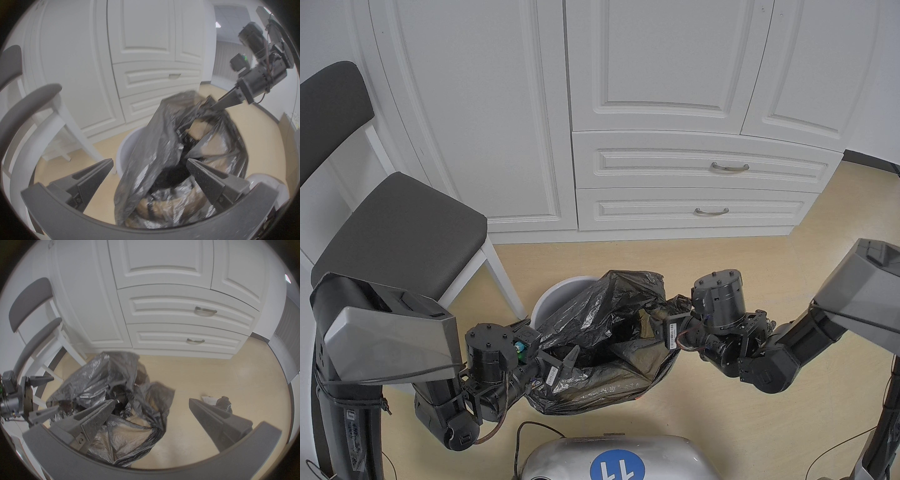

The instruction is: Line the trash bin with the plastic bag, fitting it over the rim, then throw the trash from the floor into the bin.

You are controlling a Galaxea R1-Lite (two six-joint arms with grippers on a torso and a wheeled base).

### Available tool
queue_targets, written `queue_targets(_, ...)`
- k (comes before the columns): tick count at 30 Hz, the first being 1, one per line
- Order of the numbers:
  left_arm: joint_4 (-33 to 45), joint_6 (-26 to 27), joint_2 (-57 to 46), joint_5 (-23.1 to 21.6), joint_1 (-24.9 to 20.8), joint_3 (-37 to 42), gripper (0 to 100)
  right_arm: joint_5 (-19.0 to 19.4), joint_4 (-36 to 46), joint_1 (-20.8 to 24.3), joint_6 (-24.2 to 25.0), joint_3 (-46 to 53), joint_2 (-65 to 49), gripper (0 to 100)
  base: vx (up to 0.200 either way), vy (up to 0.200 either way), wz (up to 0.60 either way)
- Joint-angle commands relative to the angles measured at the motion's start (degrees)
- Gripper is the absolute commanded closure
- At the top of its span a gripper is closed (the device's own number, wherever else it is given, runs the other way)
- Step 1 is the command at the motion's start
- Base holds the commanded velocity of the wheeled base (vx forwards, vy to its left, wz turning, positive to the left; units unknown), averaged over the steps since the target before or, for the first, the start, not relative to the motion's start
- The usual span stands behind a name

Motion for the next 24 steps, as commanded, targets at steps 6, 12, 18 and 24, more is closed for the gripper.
queue_targets(6, -0.1, 2.7, 8.6, 0.3, 7.1, -7.1, 0, -0.1, -0.5, -0.7, 0.0, -1.9, 7.5, 0, 0.0, 0.0, 0.0)
queue_targets(12, 0.0, 3.2, 10.9, 1.5, 10.2, -13.5, 0, -0.1, -4.7, -2.9, -0.3, -2.7, 8.5, 0, 0.0, 0.0, 0.0)
queue_targets(18, 0.0, 4.1, 14.5, 8.6, 11.5, -20.3, 0, -0.1, -8.4, -5.2, -2.3, -3.4, 11.8, 0, 0.0, 0.0, 0.0)
queue_targets(24, 0.0, 3.9, 17.1, 11.9, 11.0, -27.4, 0, -0.1, -8.4, -6.0, -2.4, -4.3, 13.7, 0, 0.0, 0.0, 0.0)
